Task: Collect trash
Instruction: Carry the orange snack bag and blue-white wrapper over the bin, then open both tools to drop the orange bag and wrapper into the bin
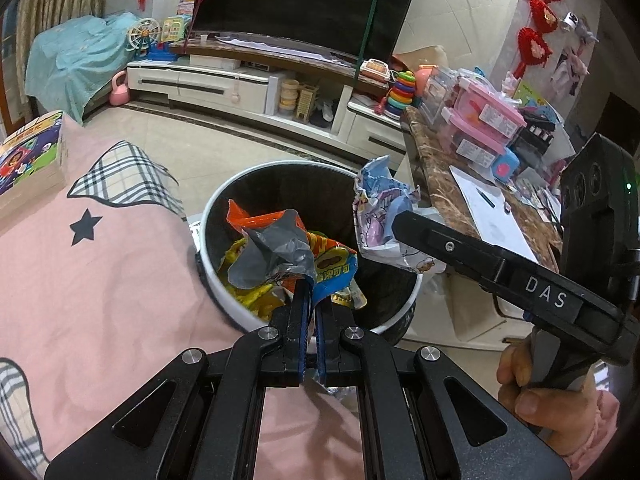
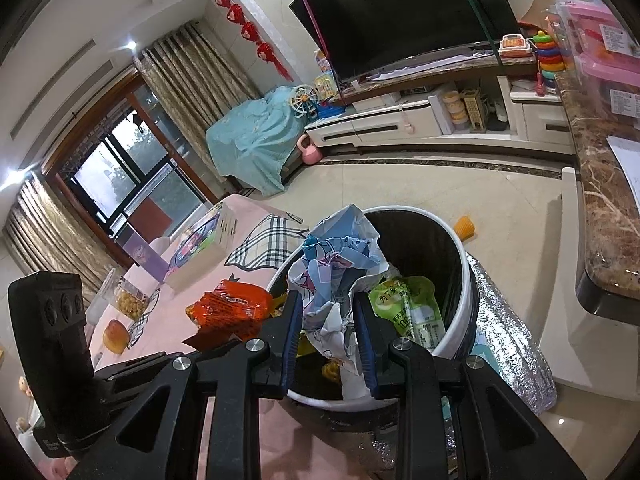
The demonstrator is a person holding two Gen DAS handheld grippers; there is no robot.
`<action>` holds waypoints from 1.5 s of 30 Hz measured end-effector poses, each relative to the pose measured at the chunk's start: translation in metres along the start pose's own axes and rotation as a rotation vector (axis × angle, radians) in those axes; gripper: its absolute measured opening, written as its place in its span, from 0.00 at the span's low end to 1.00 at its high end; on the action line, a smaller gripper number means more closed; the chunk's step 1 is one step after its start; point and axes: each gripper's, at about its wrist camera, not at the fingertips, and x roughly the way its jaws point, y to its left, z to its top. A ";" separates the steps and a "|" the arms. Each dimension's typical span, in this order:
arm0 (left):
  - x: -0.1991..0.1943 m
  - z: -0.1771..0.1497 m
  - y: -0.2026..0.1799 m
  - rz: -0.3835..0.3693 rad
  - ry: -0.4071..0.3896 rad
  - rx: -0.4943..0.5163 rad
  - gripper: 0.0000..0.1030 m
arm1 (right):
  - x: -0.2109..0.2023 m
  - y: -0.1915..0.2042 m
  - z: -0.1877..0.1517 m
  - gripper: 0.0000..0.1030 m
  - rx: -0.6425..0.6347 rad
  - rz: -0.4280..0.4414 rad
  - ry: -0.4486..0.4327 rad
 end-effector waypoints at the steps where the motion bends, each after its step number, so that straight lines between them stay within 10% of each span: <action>1: 0.001 0.001 0.000 0.000 0.002 0.000 0.03 | 0.001 -0.001 0.001 0.26 0.001 0.000 0.002; 45: 0.030 0.015 0.003 0.022 0.045 -0.010 0.04 | 0.022 -0.015 0.012 0.30 0.035 -0.026 0.062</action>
